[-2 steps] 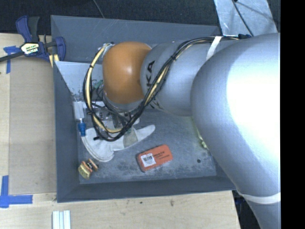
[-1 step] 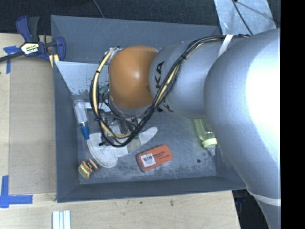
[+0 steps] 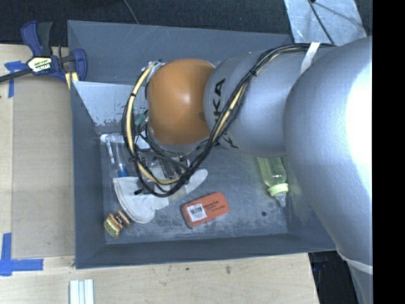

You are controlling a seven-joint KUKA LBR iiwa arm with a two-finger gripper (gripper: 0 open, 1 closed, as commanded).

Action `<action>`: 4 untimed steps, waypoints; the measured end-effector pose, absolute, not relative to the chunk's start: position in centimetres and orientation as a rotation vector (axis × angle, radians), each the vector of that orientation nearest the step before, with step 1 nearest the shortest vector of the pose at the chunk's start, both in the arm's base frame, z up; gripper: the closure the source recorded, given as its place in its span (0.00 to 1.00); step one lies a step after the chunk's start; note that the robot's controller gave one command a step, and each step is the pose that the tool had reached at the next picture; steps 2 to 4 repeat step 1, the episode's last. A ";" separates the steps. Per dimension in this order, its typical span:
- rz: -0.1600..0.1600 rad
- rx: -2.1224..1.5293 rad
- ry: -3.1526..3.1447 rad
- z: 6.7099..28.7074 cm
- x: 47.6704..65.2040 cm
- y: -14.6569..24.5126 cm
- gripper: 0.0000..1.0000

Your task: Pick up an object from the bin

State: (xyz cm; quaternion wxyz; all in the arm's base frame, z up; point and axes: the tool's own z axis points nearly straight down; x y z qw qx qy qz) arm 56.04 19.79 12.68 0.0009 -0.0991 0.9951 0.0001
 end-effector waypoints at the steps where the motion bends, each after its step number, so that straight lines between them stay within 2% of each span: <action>1: 0.001 -0.330 3.123 14.3 55.4 18.8 1.00; 4: 0.001 -0.330 3.123 14.3 55.4 18.8 1.00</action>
Offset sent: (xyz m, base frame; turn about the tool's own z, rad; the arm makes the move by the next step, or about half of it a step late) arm 0.0005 0.0125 0.0174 -0.0181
